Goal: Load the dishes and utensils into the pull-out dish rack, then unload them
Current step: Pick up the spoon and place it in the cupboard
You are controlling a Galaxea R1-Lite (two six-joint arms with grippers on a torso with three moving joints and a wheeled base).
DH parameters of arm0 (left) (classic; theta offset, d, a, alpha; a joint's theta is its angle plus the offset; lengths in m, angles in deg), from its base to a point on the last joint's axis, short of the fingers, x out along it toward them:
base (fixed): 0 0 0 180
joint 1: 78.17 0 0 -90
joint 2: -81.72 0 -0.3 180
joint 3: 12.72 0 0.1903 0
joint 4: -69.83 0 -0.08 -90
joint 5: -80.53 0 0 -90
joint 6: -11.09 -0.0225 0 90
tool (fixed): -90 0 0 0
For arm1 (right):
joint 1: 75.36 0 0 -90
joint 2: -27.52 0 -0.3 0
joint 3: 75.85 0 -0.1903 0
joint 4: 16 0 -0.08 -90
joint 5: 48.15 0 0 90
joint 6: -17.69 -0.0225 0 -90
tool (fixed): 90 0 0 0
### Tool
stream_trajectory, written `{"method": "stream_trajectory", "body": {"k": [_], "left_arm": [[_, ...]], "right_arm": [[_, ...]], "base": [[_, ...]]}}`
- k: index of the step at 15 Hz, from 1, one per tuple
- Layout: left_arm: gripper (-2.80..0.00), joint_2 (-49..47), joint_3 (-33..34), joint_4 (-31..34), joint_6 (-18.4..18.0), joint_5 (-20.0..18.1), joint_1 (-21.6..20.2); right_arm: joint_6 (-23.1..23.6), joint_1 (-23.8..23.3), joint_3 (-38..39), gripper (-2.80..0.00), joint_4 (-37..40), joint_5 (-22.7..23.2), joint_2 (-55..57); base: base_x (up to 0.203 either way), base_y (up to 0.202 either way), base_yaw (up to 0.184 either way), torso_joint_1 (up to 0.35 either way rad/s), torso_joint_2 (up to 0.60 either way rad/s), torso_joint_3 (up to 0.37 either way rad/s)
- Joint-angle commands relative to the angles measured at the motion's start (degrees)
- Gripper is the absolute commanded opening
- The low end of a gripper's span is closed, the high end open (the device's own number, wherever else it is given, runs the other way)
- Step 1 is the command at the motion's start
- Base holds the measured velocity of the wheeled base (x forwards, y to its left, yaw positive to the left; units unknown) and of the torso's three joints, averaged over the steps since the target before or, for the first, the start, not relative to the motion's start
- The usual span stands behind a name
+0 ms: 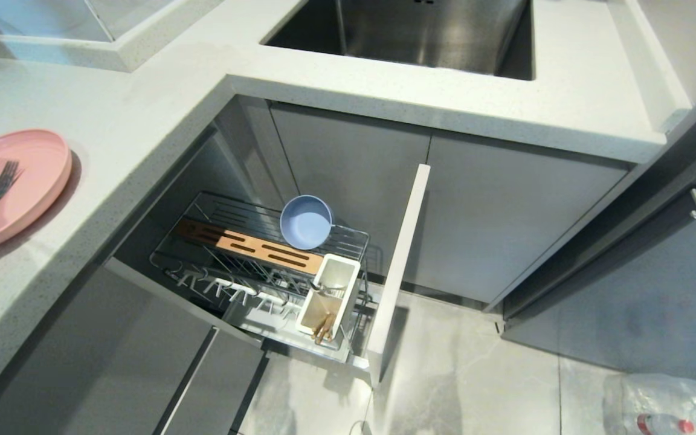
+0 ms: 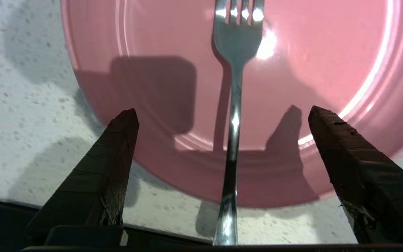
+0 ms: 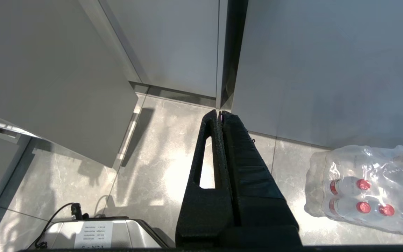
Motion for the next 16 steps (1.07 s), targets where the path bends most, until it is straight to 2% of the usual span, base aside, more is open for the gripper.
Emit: {"method": "stream_trajectory", "body": {"k": [1, 11, 12, 16], "left_arm": [[0.00, 0.1, 0.8, -0.2, -0.2, 0.0, 0.3], [0.00, 0.3, 2.9, -0.4, -0.2, 0.1, 2.3], [-2.80, 0.3, 2.9, -0.4, -0.2, 0.2, 2.3], [-2.80, 0.4, 2.9, -0.4, -0.2, 0.9, 2.3]], "right_arm": [[0.0, 0.0, 0.0, -2.80, 0.0, 0.0, 0.0], [0.0, 0.0, 0.0, -2.80, 0.0, 0.0, 0.0], [0.0, 0.0, 0.0, -2.80, 0.0, 0.0, 0.0], [0.0, 0.0, 0.0, -2.80, 0.0, 0.0, 0.0]], "base": [[0.000, 0.000, 0.000, 0.000, 0.00, 0.000], [0.000, 0.000, 0.000, 0.000, 0.00, 0.000], [0.000, 0.000, 0.000, 0.000, 0.00, 0.000], [0.000, 0.000, 0.000, 0.000, 0.00, 0.000]]}}
